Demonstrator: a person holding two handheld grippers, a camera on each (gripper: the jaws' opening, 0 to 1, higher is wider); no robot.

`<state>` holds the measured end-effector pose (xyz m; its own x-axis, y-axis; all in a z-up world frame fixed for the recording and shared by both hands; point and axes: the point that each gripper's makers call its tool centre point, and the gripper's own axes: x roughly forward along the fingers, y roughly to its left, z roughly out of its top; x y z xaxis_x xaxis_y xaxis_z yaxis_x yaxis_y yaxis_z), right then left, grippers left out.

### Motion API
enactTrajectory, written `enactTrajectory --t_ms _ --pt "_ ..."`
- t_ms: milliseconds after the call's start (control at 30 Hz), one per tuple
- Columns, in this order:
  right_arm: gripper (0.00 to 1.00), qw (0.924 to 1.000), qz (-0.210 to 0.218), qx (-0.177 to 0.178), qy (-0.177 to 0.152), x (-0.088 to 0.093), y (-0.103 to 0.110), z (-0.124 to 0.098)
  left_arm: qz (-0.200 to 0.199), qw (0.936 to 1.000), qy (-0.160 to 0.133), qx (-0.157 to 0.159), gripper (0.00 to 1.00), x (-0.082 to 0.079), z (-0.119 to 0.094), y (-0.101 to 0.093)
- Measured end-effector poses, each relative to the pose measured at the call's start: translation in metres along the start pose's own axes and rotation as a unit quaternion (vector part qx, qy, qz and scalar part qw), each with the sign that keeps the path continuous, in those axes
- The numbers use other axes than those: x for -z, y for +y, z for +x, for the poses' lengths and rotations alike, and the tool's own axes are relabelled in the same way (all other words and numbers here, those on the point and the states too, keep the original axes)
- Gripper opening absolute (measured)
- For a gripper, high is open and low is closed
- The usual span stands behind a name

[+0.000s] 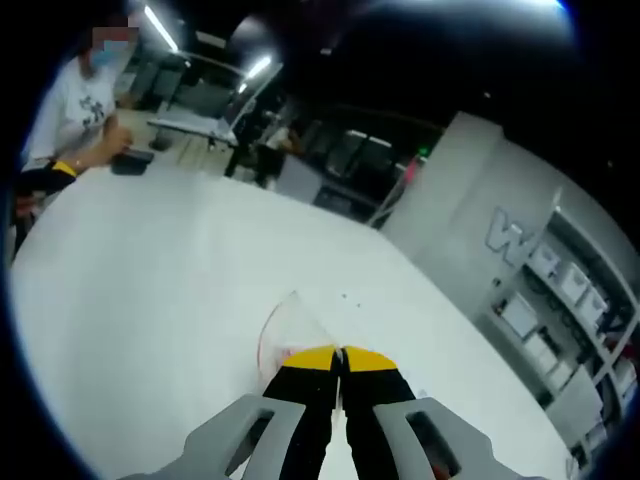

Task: Open the resealable bag by pulling the two sides of the seal apart until the entire bag opening is separated and visibly accessible.

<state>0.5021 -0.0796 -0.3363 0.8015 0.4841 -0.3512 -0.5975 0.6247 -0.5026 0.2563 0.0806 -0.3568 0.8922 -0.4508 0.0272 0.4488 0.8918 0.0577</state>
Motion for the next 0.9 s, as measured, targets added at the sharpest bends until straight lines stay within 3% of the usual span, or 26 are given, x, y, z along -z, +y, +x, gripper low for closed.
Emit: enactTrajectory --t_ms 500,900 --pt "0.0 0.9994 0.027 0.018 0.015 0.015 -0.037 0.026 0.004 1.0 0.007 -0.002 0.99 -0.001 0.011 0.005" --pt "0.0 0.9977 0.052 0.026 0.033 0.027 -0.05 0.051 0.006 0.9998 0.014 -0.008 0.99 0.003 0.013 0.014"
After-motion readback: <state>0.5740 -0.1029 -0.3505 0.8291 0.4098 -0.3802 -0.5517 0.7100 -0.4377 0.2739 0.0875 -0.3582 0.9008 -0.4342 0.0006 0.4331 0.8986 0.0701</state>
